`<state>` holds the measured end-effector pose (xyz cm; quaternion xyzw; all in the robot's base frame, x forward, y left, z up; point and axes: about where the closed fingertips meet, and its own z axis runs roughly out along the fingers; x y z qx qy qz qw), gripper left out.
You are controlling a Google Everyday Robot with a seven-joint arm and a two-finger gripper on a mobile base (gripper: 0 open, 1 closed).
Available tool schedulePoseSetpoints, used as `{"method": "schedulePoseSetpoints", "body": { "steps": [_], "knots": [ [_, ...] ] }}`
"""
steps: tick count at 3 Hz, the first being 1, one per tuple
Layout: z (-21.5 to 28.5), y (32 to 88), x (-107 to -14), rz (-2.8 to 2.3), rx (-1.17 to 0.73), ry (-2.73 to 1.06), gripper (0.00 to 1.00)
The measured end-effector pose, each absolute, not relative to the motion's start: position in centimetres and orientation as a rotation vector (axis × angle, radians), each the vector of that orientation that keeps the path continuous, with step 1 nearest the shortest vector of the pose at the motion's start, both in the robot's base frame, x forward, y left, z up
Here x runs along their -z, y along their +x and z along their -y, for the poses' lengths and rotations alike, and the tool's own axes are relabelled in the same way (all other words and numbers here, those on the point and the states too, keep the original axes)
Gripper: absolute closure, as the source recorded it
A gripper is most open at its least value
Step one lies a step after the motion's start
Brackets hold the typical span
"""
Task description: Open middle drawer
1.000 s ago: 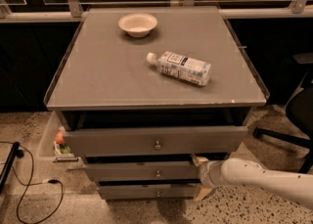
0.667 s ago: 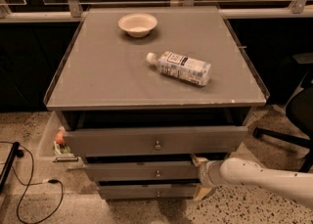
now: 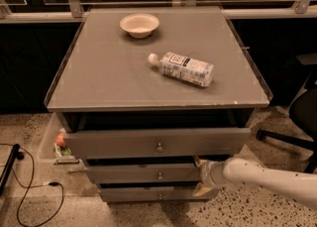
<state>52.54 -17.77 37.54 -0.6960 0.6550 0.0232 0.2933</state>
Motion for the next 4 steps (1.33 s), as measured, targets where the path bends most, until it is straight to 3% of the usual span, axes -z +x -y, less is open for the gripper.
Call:
{"method": "schedulePoseSetpoints", "body": {
  "steps": [3,4],
  "knots": [
    [17.8,52.6,-39.2,-1.745,-0.062,-1.854,0.87],
    [17.8,52.6,-39.2,-1.745,-0.062,-1.854,0.84]
  ]
}}
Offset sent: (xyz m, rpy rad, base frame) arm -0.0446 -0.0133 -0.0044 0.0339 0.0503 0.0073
